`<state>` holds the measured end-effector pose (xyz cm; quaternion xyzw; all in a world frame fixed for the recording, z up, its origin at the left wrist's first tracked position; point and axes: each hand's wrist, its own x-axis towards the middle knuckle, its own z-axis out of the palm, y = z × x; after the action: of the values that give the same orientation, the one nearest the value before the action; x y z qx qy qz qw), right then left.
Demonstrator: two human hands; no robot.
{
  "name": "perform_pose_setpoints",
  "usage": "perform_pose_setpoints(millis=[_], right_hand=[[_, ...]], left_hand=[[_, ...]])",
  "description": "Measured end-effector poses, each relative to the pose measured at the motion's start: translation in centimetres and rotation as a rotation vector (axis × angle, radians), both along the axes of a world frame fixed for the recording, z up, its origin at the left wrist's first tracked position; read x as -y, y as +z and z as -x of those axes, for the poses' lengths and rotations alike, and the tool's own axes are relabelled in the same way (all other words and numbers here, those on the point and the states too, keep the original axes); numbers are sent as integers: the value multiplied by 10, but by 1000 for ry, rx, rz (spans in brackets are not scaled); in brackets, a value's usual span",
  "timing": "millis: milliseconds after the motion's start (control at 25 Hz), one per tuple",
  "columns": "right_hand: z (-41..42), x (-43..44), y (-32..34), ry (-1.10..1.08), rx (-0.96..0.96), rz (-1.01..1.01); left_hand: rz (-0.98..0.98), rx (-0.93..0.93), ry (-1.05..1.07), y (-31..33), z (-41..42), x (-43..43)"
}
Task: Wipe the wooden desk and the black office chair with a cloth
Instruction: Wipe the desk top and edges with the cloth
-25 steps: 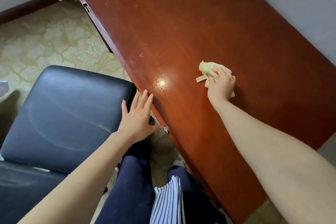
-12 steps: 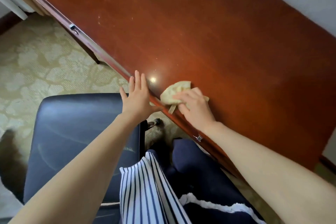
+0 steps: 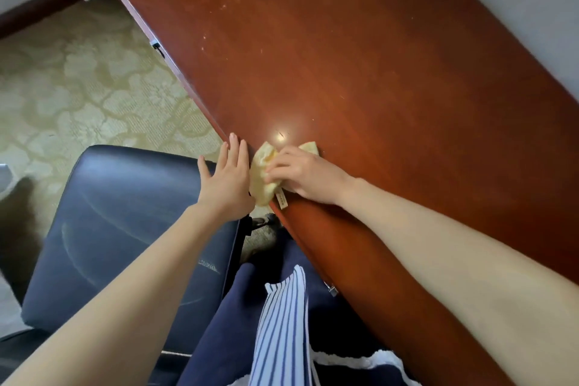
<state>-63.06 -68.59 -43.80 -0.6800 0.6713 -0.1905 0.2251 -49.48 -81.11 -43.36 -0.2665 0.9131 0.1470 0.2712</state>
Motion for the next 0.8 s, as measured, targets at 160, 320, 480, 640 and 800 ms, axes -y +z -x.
perform_pose_setpoints(millis=[160,320,480,640,800], right_hand=[[24,38,-4,-266,9,-23],[-9,38,-10,-702,146,75],[-32,-9,-10,-650,185,27],[-26,-63,-4,-424,174,-115],[-12,-87,9,-196,63,-140]], left_hand=[[56,48,0,4,3,7],[72,78,8,9,8,4],[205,96,-66,16,18,-2],[238,47,-77,21,30,-9],[177,50,-12,14,32,-18]])
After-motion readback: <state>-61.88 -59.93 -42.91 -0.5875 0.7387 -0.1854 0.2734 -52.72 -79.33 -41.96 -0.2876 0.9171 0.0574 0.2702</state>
